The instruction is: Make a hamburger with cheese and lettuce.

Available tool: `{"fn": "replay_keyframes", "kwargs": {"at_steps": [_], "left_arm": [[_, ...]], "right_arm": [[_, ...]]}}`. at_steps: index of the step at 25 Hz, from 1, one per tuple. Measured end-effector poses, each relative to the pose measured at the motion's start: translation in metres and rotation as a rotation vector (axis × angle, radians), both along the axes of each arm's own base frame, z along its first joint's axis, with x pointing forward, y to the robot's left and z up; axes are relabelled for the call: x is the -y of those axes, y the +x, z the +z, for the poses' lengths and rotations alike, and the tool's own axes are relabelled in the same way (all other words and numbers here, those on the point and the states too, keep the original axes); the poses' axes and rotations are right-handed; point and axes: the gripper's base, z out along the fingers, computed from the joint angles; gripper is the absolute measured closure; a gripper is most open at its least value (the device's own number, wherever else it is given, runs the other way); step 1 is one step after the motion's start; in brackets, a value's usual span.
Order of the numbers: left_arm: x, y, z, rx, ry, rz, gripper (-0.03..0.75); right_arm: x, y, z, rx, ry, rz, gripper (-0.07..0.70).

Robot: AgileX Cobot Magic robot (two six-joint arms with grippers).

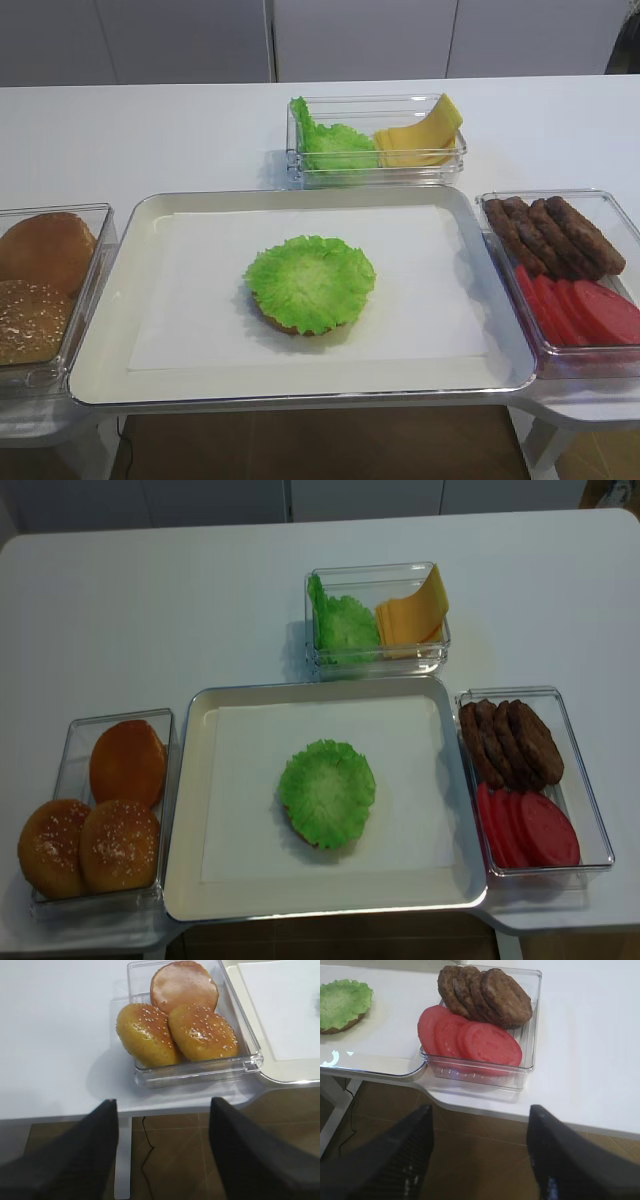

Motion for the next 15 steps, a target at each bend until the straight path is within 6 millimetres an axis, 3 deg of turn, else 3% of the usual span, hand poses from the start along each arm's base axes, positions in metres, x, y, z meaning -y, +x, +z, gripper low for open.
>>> {"fn": "replay_keyframes", "kwargs": {"at_steps": [8, 15], "left_arm": [[0.0, 0.0, 0.0, 0.0, 0.0, 0.0, 0.283], [0.0, 0.0, 0.0, 0.0, 0.0, 0.0, 0.283]], "right_arm": [[-0.0004, -0.0001, 0.0, 0.0, 0.002, -0.001, 0.165], [-0.0019, -0.0003, 0.0, -0.001, 0.004, -0.146, 0.166]]}}
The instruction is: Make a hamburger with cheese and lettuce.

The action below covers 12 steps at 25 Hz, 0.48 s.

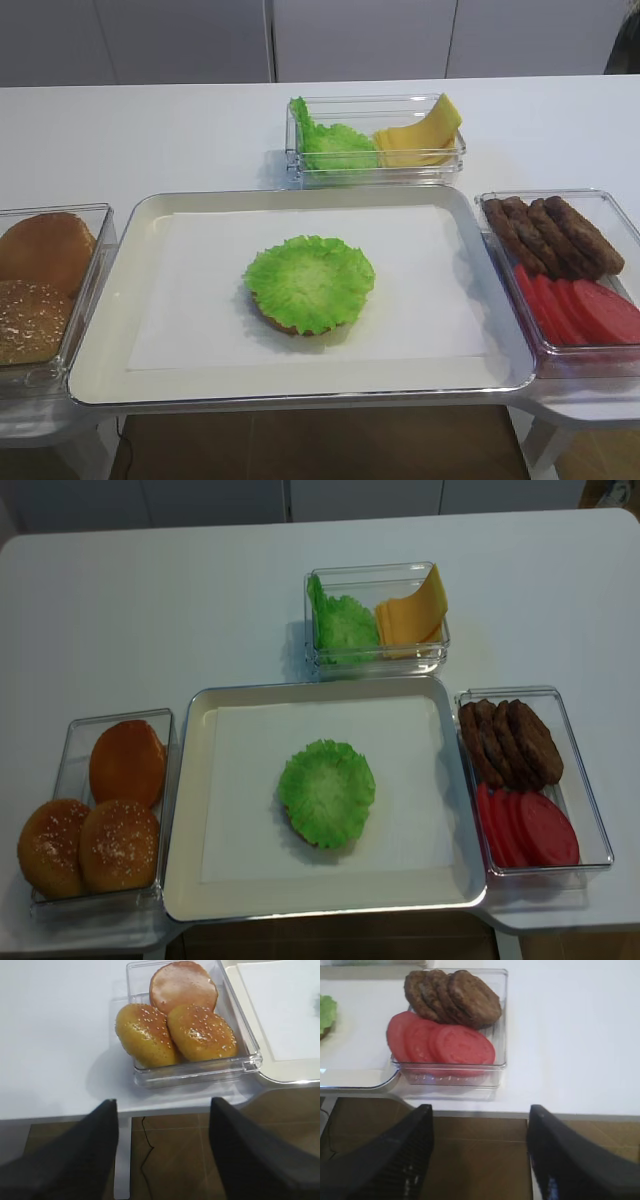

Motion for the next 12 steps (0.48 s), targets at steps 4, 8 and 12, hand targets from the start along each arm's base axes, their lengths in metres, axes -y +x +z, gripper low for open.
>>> {"fn": "replay_keyframes", "kwargs": {"at_steps": [4, 8, 12], "left_arm": [[0.0, 0.0, 0.0, 0.0, 0.0, 0.0, 0.283], [0.0, 0.0, 0.0, 0.0, 0.0, 0.0, 0.283], [0.0, 0.0, 0.0, 0.0, 0.0, 0.0, 0.283]], "right_arm": [[-0.0007, 0.0, 0.0, 0.0, 0.0, -0.075, 0.166], [-0.0008, 0.0, 0.0, 0.0, 0.0, -0.091, 0.166], [-0.0008, 0.0, 0.0, 0.0, 0.0, -0.091, 0.166]]}}
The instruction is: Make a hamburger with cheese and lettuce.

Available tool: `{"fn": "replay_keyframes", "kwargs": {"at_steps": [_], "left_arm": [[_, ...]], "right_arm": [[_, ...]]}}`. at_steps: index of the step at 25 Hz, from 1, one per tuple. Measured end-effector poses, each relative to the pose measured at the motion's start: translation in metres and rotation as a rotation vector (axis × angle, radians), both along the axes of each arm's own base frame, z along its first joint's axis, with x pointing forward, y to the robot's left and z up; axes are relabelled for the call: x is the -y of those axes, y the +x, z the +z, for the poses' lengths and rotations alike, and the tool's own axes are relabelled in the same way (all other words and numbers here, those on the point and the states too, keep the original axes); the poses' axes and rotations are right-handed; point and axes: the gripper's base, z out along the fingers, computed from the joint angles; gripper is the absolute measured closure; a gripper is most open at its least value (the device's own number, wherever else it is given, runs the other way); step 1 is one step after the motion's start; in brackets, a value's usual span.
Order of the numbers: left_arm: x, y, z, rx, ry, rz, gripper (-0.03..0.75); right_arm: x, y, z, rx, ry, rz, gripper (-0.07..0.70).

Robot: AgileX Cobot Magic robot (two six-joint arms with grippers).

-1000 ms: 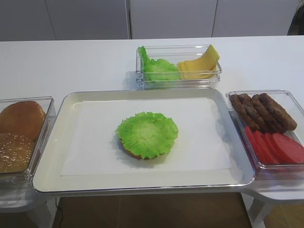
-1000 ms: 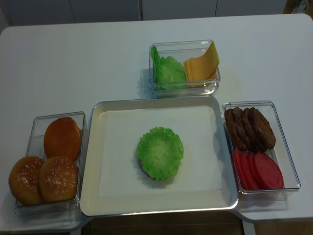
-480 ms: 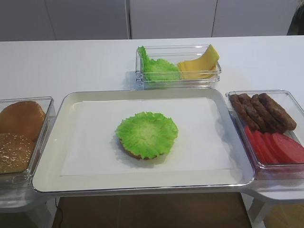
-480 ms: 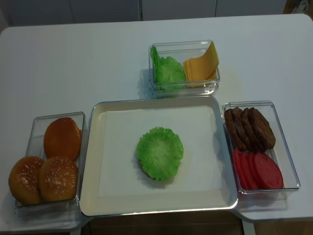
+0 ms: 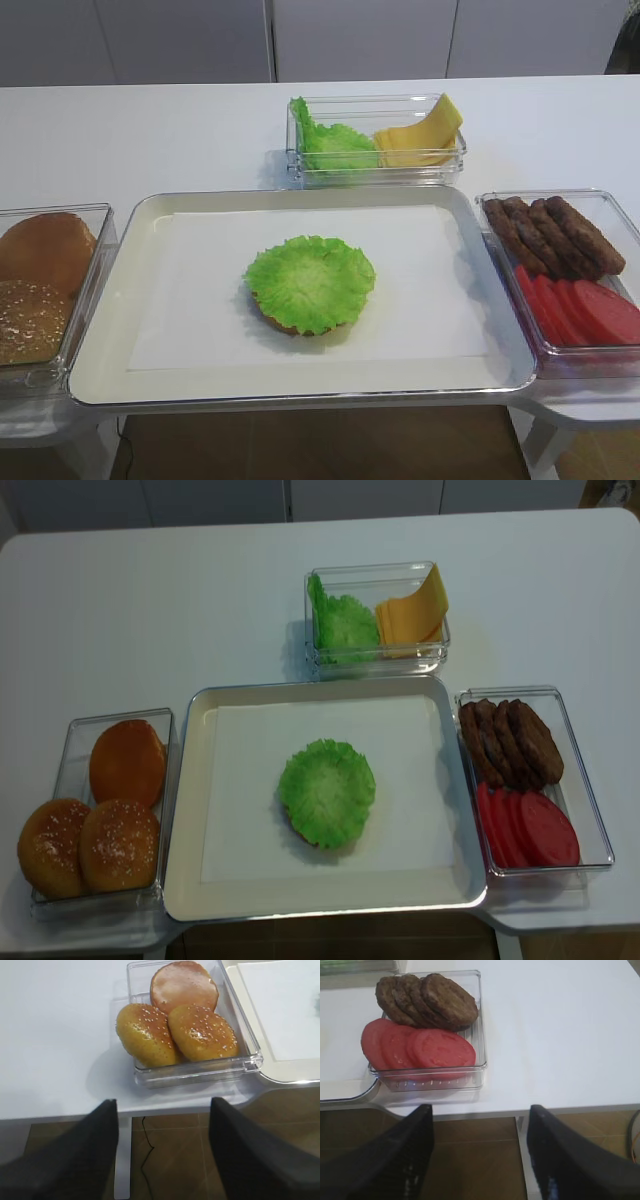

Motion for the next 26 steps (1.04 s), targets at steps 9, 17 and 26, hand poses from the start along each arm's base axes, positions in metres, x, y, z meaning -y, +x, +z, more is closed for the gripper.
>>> {"fn": "replay_keyframes", "kwargs": {"at_steps": [9, 17, 26], "left_arm": [[0.0, 0.0, 0.0, 0.0, 0.0, 0.0, 0.283], [0.0, 0.0, 0.0, 0.0, 0.0, 0.0, 0.283], [0.0, 0.0, 0.0, 0.0, 0.0, 0.0, 0.283]], "right_arm": [[-0.0031, -0.0002, 0.0001, 0.002, -0.013, 0.049, 0.166], [-0.004, -0.0003, 0.0001, 0.003, -0.017, 0.063, 0.17], [-0.0043, -0.0003, 0.0001, 0.002, -0.006, 0.06, 0.183]]}}
